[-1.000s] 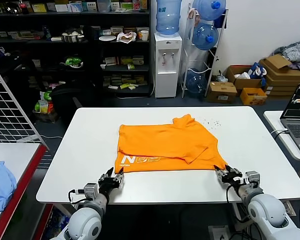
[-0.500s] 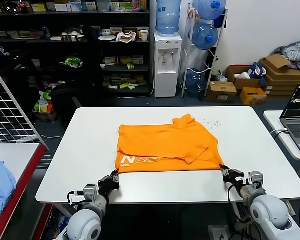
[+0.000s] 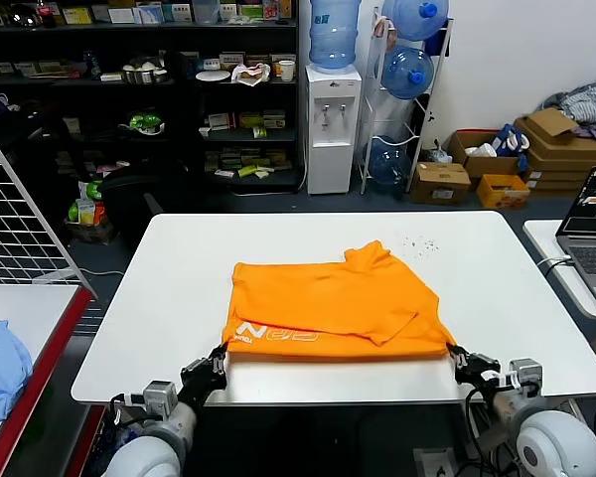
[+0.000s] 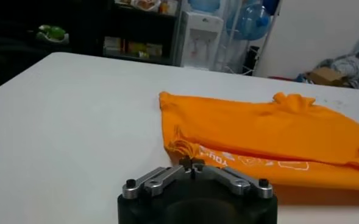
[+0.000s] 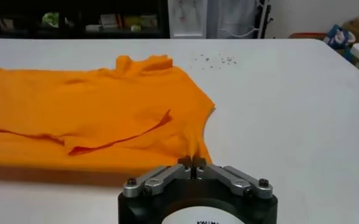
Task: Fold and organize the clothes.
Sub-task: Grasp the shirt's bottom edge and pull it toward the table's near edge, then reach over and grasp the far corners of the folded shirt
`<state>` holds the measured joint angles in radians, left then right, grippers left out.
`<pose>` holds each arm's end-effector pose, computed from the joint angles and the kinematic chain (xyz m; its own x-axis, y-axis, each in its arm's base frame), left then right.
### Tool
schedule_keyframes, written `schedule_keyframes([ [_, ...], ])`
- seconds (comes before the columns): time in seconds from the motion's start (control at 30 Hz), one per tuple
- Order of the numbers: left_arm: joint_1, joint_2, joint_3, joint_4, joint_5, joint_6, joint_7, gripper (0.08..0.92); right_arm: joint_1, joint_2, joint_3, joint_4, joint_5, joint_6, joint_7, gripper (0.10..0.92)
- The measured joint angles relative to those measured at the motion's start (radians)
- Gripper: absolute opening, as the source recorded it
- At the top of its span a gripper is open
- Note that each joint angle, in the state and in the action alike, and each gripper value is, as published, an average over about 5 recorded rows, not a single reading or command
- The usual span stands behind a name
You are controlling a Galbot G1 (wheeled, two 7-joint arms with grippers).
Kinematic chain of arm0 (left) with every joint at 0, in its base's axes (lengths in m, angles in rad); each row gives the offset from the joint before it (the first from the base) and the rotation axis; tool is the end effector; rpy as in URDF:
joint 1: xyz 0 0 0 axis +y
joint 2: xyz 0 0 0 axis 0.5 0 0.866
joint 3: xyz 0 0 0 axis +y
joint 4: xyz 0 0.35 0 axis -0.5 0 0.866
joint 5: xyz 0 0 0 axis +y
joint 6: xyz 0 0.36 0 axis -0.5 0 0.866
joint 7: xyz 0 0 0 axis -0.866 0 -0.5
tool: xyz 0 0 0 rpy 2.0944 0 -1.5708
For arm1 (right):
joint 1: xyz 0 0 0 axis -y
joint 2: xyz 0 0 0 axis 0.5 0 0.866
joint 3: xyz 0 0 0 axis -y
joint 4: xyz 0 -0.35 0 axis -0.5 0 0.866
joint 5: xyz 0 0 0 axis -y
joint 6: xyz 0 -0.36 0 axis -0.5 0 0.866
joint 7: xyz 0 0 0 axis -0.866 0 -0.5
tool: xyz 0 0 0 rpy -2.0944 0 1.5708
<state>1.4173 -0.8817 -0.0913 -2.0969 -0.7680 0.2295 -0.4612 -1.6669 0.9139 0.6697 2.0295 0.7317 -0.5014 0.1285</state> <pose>0.1863 0.0069 -0.3013 -0.8567 0.2206 0.4663 0.1607 0.9731 -0.1650 0.1890 -0.1536 -0.2850 -0.7790 -0.0565 0.6244 -0.0515 0.9983 0.0261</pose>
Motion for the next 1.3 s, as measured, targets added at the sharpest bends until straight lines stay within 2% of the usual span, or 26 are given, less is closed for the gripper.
schedule_keyframes([
  [0.27, 0.118, 0.022, -0.004, -0.076, 0.002, 0.000, -0.010, 0.091, -0.090, 0.017, 0.025, 0.049, -0.012, -0.021, 0.044, 0.139],
  [0.4, 0.146, 0.025, -0.008, -0.098, -0.002, 0.004, -0.009, 0.122, -0.106, 0.021, 0.034, 0.071, -0.029, -0.017, 0.050, 0.239],
  [0.67, 0.153, 0.043, -0.028, -0.142, -0.027, 0.017, -0.026, 0.356, -0.095, 0.006, 0.041, 0.124, -0.063, 0.013, 0.056, 0.482],
  [0.9, 0.093, 0.075, -0.039, -0.147, -0.072, 0.024, -0.025, 0.564, 0.003, -0.031, 0.010, 0.128, -0.058, 0.018, 0.078, 0.681],
  [1.03, 0.015, 0.078, -0.025, -0.105, -0.103, 0.026, -0.010, 0.694, 0.131, -0.042, -0.043, 0.086, -0.033, 0.008, 0.101, 0.794],
  [1.17, -0.104, 0.065, 0.003, -0.023, -0.142, 0.035, 0.010, 0.789, 0.300, -0.041, -0.122, 0.000, 0.005, -0.011, 0.126, 0.894],
  [1.3, -0.248, 0.048, 0.049, 0.085, -0.182, 0.050, 0.036, 0.887, 0.481, -0.029, -0.217, -0.114, 0.045, -0.040, 0.149, 0.919],
])
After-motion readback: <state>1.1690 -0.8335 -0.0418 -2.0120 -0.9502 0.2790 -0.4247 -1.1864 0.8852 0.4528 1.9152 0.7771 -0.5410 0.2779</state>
